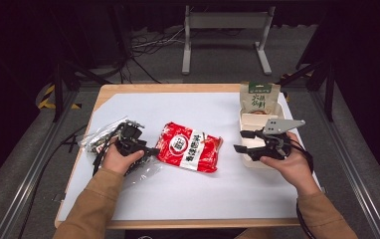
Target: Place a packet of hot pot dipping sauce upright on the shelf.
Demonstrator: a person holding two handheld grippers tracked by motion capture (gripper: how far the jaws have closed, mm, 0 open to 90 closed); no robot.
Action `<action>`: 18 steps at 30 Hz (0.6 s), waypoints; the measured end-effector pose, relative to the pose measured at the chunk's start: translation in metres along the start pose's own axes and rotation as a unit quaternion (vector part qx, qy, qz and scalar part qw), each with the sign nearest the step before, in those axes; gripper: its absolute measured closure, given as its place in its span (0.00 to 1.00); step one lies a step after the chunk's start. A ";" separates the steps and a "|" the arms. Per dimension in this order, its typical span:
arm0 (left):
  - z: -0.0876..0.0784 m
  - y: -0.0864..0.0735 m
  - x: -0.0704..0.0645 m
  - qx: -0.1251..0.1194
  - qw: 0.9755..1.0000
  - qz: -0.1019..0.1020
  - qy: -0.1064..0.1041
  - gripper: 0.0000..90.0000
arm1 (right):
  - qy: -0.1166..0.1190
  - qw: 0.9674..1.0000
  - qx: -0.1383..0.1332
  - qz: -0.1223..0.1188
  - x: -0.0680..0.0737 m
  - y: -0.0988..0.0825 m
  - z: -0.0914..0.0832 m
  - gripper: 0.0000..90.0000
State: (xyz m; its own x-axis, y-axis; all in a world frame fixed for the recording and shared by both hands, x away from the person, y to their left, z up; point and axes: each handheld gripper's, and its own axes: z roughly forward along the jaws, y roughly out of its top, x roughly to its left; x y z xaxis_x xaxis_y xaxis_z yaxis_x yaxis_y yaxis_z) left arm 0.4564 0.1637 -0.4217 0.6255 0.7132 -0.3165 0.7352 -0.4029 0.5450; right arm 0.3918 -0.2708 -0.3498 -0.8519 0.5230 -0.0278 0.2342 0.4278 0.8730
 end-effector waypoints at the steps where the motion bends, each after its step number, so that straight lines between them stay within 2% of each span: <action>1: 0.000 0.000 0.000 -0.001 1.000 0.001 0.001 0.26 | 0.000 1.000 0.000 0.000 0.000 0.000 0.000 0.46; 4: 0.001 0.000 0.000 -0.003 1.000 -0.003 -0.002 0.25 | 0.000 1.000 0.001 0.000 0.000 0.000 0.001 0.46; 11: 0.003 0.001 -0.005 -0.007 1.000 0.010 -0.019 0.25 | 0.001 1.000 0.003 -0.001 0.001 0.000 0.002 0.45; 16: 0.007 0.001 -0.006 0.000 1.000 0.010 -0.025 0.26 | 0.002 1.000 0.003 -0.002 0.001 -0.001 0.003 0.45; 18: 0.008 0.001 -0.006 0.001 0.999 0.004 -0.035 0.26 | 0.003 1.000 0.003 -0.001 0.001 -0.001 0.003 0.45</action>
State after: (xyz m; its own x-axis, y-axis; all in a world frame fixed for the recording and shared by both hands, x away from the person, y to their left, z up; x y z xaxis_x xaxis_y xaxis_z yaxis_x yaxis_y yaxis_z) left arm 0.4552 0.1543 -0.4254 0.6480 0.6679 -0.3662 0.7308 -0.4097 0.5459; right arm 0.3922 -0.2686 -0.3522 -0.8550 0.5180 -0.0274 0.2350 0.4340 0.8697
